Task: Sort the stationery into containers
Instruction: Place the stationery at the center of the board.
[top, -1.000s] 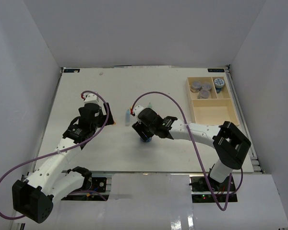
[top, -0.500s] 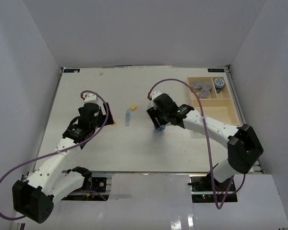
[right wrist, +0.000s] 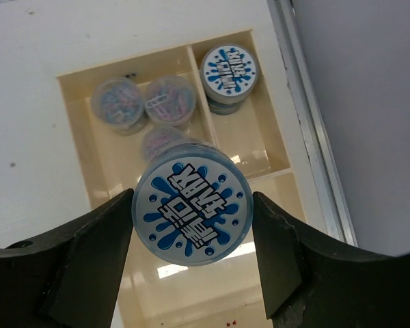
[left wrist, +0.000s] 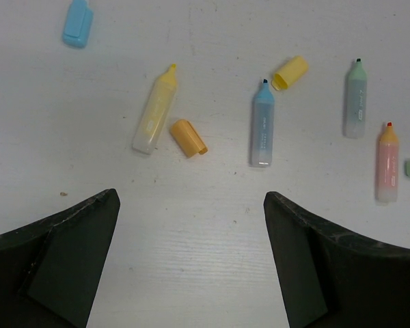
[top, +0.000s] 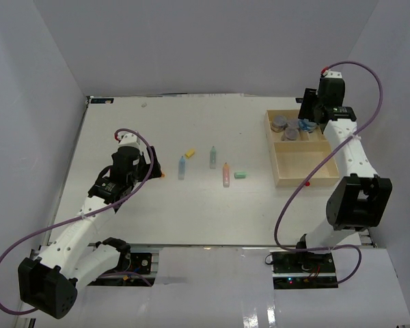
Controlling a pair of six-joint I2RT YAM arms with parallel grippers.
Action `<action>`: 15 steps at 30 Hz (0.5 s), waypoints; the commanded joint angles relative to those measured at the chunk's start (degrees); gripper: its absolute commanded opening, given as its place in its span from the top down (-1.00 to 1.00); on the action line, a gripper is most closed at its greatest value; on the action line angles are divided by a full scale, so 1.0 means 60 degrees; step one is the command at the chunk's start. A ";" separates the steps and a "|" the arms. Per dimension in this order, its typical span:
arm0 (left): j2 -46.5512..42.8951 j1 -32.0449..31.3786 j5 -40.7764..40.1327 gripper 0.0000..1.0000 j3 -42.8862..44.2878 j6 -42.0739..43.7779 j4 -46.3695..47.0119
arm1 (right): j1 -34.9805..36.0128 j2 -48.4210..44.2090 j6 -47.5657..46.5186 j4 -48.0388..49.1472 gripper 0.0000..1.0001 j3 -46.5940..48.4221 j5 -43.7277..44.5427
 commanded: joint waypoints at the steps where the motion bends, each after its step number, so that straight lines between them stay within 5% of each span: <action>1: -0.0222 0.0070 0.0314 -0.96 -0.0059 0.0073 0.0045 | -0.0740 0.1097 0.0554 0.0078 0.11 0.1180 -0.0048; 15: -0.0164 0.0128 0.0593 -0.96 -0.0059 0.0117 0.0074 | -0.1813 0.3402 0.0482 -0.0039 0.12 0.2940 0.0158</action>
